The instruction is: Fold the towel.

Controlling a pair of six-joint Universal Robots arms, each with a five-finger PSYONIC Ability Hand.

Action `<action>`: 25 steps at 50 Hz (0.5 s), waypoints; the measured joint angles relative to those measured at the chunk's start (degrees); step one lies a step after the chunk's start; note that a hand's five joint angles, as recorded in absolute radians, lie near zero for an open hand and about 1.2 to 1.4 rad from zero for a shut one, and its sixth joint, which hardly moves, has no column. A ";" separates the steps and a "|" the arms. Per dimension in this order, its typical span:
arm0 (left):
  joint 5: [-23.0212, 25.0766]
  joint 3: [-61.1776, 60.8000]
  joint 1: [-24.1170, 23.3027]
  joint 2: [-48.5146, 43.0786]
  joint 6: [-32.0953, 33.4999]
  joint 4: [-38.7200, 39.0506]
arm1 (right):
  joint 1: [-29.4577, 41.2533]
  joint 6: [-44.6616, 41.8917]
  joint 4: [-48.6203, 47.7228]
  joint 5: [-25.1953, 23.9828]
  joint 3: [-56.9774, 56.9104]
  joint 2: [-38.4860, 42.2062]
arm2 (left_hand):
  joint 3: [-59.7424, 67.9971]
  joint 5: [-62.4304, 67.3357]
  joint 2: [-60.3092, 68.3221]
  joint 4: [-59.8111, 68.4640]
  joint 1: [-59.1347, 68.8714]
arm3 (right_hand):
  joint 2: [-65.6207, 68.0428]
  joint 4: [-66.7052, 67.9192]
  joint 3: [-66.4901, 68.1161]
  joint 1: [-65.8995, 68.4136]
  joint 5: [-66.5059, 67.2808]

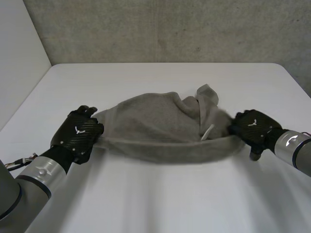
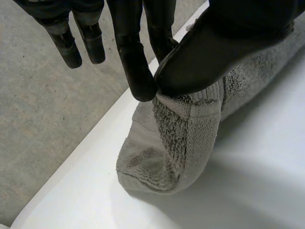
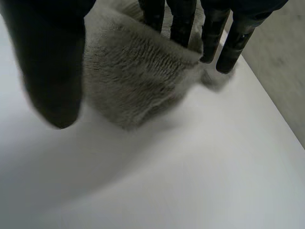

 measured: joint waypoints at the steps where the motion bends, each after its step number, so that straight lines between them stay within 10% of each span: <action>1: 0.00 0.02 0.01 0.04 0.00 0.02 | 0.02 -0.05 -0.20 -1.89 0.08 -0.13 | 0.00 0.00 0.00 0.00 0.00 | -3.26 0.00 0.00 -3.05 -2.96; 20: 0.26 0.07 1.85 0.98 0.00 0.01 | -1.10 -12.02 -4.45 -8.91 -4.69 2.59 | 0.00 0.01 0.01 0.00 0.00 | -4.70 0.00 0.00 -3.60 -2.00; 25: 0.26 0.08 2.30 1.26 0.00 0.01 | -0.86 -15.02 -2.11 -5.21 -7.56 3.41 | 0.00 0.00 0.02 0.00 0.00 | 23.93 0.00 0.00 24.02 27.47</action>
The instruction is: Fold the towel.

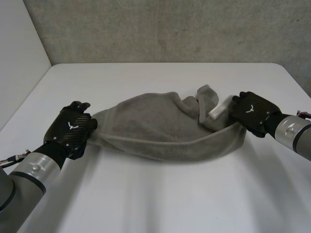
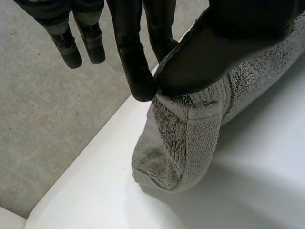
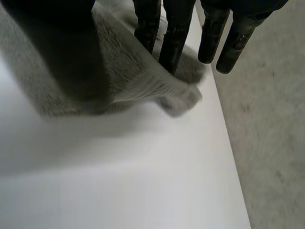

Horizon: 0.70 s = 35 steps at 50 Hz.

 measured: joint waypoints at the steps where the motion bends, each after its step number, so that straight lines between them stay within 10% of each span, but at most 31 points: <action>1: 0.00 -0.01 0.12 0.02 0.00 0.00 | 0.05 0.01 1.04 1.48 -0.73 0.33 | 0.00 0.00 0.00 0.00 0.00 | 8.43 0.00 0.00 8.29 8.21; 4: 0.01 -0.04 0.31 0.03 0.00 0.00 | 0.31 0.39 5.20 5.71 -2.22 1.38 | 0.00 0.00 0.00 0.00 0.00 | 14.32 0.00 0.00 15.36 14.85; 12: 0.08 -0.03 0.26 -0.14 0.00 0.00 | 0.47 1.10 9.44 2.68 -1.84 1.87 | 0.00 0.00 0.00 0.00 0.00 | -24.83 0.00 0.00 -23.64 -26.43; 35: 0.08 0.24 2.00 0.03 -0.06 -0.07 | -0.19 -0.12 -8.10 -4.24 -1.13 4.78 | 0.00 0.00 0.01 0.00 0.00 | -21.55 0.00 0.00 -20.65 -23.36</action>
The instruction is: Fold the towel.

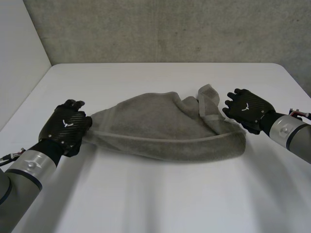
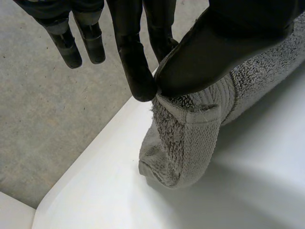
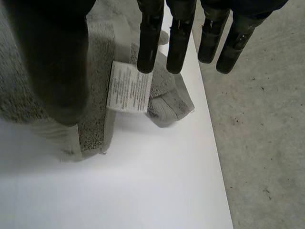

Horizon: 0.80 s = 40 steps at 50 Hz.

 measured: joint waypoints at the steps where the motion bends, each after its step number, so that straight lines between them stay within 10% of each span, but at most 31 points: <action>1: 0.00 0.02 0.11 0.00 -0.01 -0.01 | -0.07 -0.02 -0.36 -0.03 0.02 0.42 | 0.00 0.00 0.00 0.00 0.00 | -0.43 0.00 0.00 -0.50 -0.49; 21: 0.00 0.21 1.15 -0.45 -0.02 0.03 | -5.07 -0.12 8.68 -0.76 2.90 -0.02 | 0.00 0.00 -0.02 0.00 0.00 | -0.66 0.00 0.00 -1.03 -0.83; 40: 0.00 0.11 0.85 -0.60 -0.02 0.07 | -5.86 17.09 14.82 -3.36 0.19 4.71 | 0.00 0.00 -0.02 0.00 0.00 | -0.66 0.00 0.00 -1.04 -0.86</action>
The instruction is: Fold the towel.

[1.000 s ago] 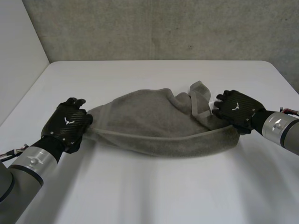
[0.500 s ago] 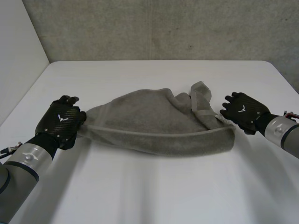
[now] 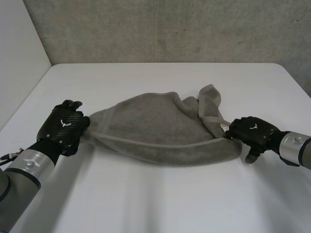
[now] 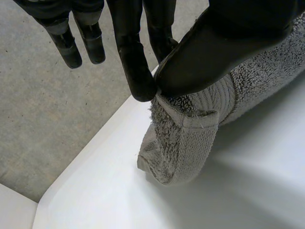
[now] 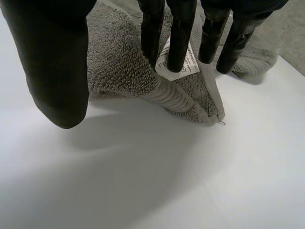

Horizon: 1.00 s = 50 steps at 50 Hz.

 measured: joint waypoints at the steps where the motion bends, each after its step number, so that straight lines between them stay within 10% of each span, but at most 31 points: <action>1: 0.00 -0.01 0.00 -0.01 0.00 0.00 | 0.00 0.78 -0.21 0.10 -0.22 0.23 | 0.00 0.00 0.00 0.00 0.00 | 0.00 0.00 0.00 0.00 0.00; 36: -0.01 0.09 0.26 -0.04 0.00 0.00 | 2.42 13.04 -1.02 3.80 -8.38 6.31 | 0.00 0.00 0.00 0.00 0.00 | -9.25 0.00 0.00 -7.52 -6.21; 50: 0.00 0.07 0.25 0.01 0.00 -0.03 | 2.28 14.08 -0.55 4.05 -9.02 5.32 | 0.00 0.00 0.00 0.00 0.00 | 37.73 0.00 0.00 36.14 48.13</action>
